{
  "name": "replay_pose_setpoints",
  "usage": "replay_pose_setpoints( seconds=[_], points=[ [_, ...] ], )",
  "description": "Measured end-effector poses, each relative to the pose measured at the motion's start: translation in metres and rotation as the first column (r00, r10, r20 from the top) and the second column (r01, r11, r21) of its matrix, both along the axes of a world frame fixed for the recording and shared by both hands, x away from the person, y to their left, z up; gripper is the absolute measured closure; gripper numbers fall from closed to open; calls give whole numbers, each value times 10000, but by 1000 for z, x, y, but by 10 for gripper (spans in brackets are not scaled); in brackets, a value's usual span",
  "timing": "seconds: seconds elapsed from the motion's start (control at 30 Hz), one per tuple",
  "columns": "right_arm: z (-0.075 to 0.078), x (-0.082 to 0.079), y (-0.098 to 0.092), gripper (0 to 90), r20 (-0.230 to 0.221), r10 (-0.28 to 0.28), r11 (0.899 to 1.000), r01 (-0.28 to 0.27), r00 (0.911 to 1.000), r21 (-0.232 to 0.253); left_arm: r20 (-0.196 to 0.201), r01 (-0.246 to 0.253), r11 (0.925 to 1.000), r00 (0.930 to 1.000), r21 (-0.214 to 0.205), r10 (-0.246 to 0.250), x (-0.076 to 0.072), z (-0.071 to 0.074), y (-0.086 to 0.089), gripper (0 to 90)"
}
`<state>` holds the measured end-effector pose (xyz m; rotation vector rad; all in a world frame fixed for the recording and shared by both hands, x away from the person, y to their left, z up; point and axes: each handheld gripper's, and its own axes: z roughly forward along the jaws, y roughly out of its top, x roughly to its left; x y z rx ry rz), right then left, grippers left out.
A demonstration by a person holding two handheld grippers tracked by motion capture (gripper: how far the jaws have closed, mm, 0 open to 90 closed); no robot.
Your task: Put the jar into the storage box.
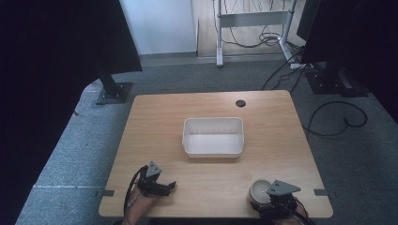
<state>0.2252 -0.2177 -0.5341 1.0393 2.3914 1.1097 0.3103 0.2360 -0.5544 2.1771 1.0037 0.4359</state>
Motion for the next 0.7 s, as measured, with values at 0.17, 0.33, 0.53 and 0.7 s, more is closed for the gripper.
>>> replay_pose_setpoints(
  seconds=[0.17, 0.33, 0.53, 0.7],
  points=[
    [3, -1, 6, 95, 74, -283, 9992, 285, 9996, -263, 0, -11, 10000, 10000, 1, 11, 0, 0, 0, 26],
    [5, 1, 9, 95, 167, -315, 9991, 319, 9994, -264, -1, -13, 10000, 10000, 0, 13, 0, 0, 0, 26],
    [7, 5, 9, 95, 195, -396, 9986, 402, 9990, -334, 0, -11, 10000, 10000, 2, 11, 0, 0, 0, 26],
    [10, 10, 10, 95, 210, -418, 9985, 425, 9989, -340, 0, -11, 10000, 10000, 2, 11, 0, 0, 0, 26]
  ],
)
